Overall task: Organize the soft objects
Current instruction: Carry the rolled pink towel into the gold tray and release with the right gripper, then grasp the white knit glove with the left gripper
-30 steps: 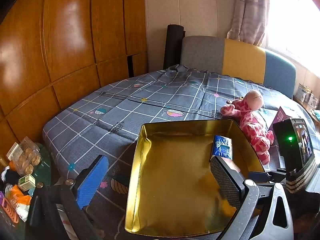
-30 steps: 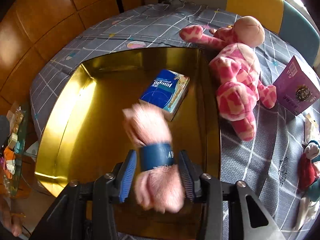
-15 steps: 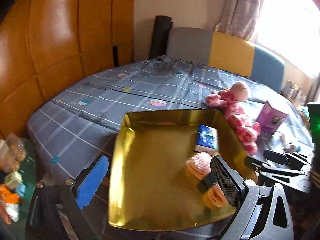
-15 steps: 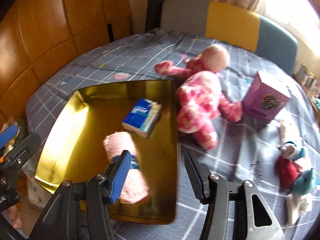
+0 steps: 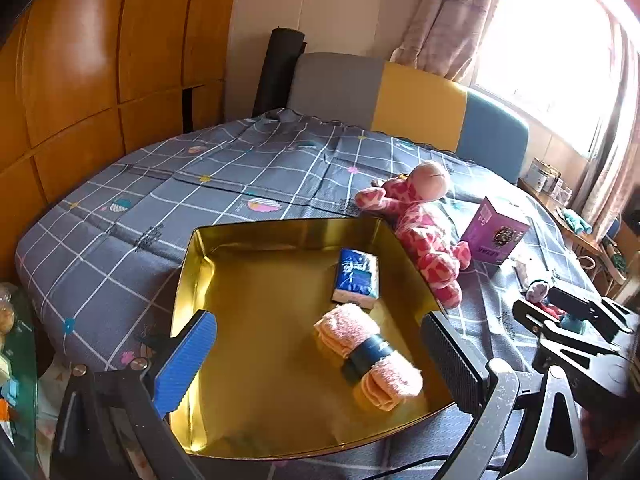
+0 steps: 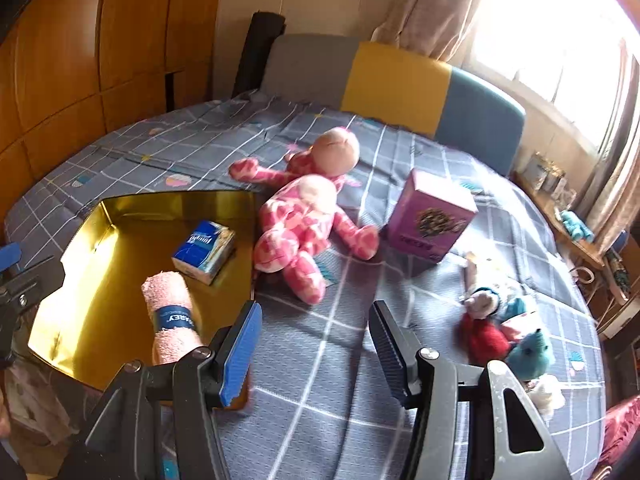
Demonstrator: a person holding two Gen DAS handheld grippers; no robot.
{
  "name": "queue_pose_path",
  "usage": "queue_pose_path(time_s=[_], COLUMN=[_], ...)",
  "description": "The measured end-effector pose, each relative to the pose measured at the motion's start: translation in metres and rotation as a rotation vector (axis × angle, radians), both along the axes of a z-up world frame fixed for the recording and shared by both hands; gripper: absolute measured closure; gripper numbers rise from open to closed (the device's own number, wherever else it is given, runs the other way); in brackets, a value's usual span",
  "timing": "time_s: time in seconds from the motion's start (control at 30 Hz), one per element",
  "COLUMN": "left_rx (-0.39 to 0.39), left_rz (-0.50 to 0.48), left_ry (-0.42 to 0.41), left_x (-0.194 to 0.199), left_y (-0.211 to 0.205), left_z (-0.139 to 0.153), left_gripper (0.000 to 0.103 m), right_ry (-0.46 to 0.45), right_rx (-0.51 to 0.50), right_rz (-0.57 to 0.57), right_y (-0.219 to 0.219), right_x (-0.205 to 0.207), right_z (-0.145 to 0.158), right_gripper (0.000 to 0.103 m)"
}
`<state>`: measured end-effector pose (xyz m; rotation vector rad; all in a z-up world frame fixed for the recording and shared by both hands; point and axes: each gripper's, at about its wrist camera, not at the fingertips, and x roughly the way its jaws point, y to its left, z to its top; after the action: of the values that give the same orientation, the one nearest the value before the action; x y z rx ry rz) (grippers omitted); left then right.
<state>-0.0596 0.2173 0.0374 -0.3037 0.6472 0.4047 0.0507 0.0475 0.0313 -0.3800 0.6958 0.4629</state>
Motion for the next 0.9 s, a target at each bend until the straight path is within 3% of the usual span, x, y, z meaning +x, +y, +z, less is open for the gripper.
queue_pose_path(time_s=[0.27,0.9], left_rx=[0.024,0.058], left_rz=[-0.041,-0.180], left_ry=[-0.003,0.030], left_x=[0.015,0.060], left_y=[-0.017,-0.072], left_z=[0.011,0.016], left_gripper=[0.000,0.000], right_ry=[-0.064,-0.056], right_rx=[0.019,0.063], right_rz=[-0.018,-0.123], right_y=[-0.022,-0.081], right_x=[-0.006,0.017], right_z=[0.017,0.018], right_gripper=[0.047,0.047])
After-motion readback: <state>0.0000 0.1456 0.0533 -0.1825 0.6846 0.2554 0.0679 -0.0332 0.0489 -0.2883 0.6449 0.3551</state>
